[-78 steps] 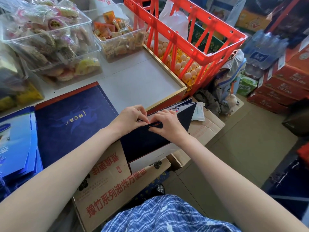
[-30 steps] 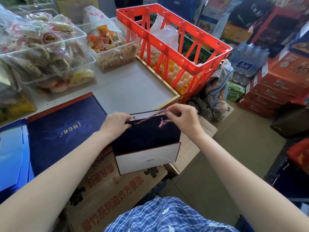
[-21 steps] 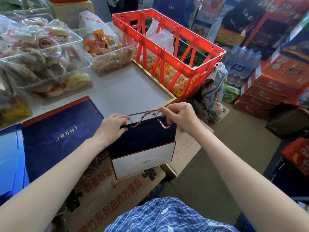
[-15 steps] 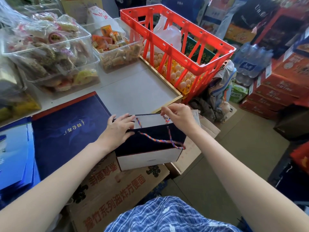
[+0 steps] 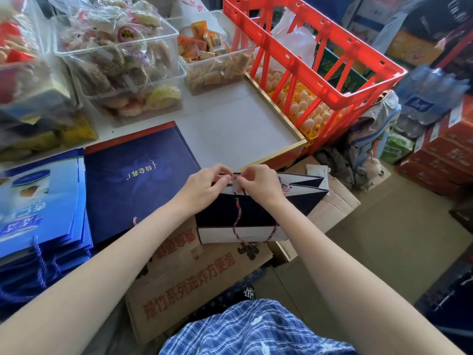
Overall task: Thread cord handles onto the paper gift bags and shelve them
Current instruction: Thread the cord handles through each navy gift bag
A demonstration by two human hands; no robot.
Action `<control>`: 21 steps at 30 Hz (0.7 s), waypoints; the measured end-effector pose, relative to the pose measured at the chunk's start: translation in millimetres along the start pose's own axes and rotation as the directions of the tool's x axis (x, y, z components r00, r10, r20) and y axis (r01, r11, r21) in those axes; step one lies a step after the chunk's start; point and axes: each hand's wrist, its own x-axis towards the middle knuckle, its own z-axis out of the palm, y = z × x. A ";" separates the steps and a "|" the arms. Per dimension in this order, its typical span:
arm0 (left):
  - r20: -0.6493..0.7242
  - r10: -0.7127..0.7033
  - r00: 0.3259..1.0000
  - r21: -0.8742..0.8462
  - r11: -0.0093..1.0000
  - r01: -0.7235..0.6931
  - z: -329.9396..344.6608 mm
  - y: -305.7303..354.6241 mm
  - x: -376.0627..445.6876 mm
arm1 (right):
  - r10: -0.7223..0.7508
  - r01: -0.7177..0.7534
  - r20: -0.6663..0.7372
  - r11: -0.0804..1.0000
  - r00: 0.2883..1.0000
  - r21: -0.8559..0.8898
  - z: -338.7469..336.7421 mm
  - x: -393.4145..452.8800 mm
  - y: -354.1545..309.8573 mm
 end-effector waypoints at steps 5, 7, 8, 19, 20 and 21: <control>0.164 -0.373 0.913 0.136 0.926 0.353 -1.0 14.1 26.5 | -0.076 0.057 0.050 0.951 0.996 0.303 -16.9 -11.0 7.6; 0.249 -0.417 0.874 0.024 0.905 0.425 -4.5 24.9 35.5 | -0.113 0.075 0.101 0.943 0.988 0.325 -21.7 -15.5 8.3; 0.278 -0.428 0.860 -0.038 0.889 0.456 -6.7 30.7 39.3 | -0.131 0.084 0.127 0.942 0.983 0.326 -23.2 -17.3 9.0; -0.072 -0.062 0.995 0.164 0.984 0.073 10.4 19.1 21.6 | -0.064 0.059 0.000 0.921 0.998 0.384 -22.6 -12.0 20.9; -0.149 0.017 0.989 0.212 0.977 0.015 15.8 16.9 16.4 | -0.059 0.063 -0.022 0.917 0.998 0.395 -20.5 -10.7 19.5; -0.199 0.092 0.976 0.233 0.971 -0.044 19.7 15.0 13.0 | -0.056 0.067 -0.039 0.909 0.998 0.411 -18.3 -9.9 18.2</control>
